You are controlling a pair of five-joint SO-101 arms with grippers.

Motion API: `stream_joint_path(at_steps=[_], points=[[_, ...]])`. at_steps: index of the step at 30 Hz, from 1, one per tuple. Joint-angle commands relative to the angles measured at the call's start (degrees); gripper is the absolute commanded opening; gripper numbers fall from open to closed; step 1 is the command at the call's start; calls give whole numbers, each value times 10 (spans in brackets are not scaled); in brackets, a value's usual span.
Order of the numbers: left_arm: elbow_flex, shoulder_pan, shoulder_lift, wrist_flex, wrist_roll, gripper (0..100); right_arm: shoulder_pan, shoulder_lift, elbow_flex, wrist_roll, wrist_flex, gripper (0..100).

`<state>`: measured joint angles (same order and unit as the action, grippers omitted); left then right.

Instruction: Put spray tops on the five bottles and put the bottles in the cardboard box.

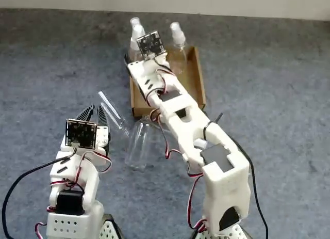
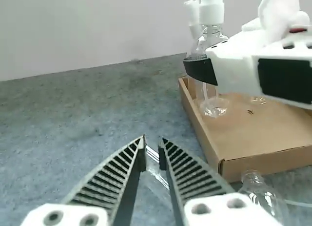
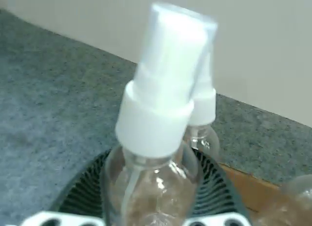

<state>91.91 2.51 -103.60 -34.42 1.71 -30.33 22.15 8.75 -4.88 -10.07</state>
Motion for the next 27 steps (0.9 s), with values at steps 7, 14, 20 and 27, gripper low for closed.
stream_joint_path(at_steps=[7, 14, 20, 27], points=[[-2, 6, -6, 13, -5, 6, -3, -4, 23, -4, -18, 4], [-2, 6, -6, 13, -5, 6, -3, 32, 25, -4, -19, 4], [-2, 6, -6, 13, -5, 6, -3, 44, 30, -6, -73, 4], [-2, 6, -6, 13, -5, 6, -3, 45, 31, -7, -73, 4]])
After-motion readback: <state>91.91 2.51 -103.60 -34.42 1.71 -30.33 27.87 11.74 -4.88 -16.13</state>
